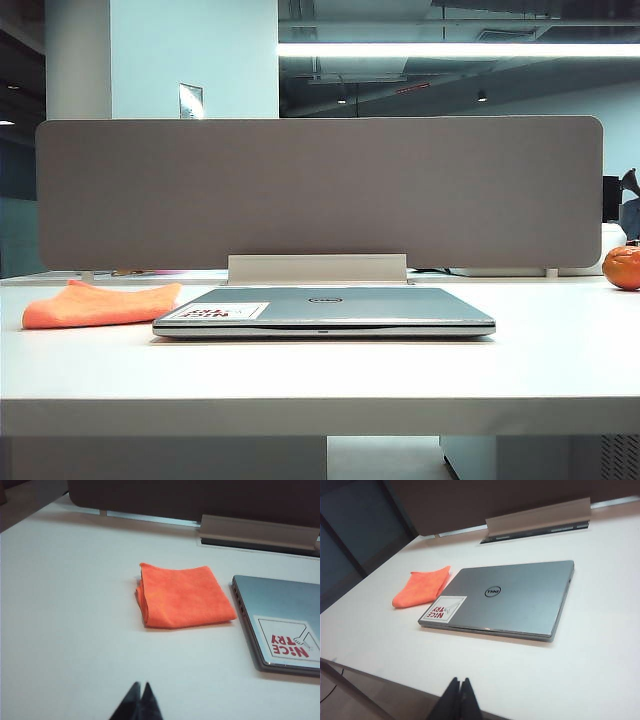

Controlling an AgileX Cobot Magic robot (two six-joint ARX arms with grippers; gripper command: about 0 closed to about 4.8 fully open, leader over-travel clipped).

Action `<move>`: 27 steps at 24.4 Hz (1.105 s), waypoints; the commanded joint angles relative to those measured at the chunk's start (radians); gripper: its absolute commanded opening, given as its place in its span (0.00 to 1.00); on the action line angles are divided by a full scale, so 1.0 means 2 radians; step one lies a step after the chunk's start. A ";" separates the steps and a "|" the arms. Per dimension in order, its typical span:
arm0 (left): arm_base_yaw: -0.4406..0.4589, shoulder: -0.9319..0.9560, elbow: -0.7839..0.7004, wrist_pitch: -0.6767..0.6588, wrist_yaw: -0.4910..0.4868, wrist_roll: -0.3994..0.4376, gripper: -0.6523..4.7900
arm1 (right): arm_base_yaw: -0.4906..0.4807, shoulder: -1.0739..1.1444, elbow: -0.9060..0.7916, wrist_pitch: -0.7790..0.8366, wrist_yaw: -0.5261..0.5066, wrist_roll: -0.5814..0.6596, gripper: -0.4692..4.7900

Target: Pick up the orange rag and put it over the laptop.

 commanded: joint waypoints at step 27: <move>0.000 0.584 0.371 0.038 0.002 -0.010 0.11 | 0.000 0.000 0.003 0.002 0.000 -0.002 0.08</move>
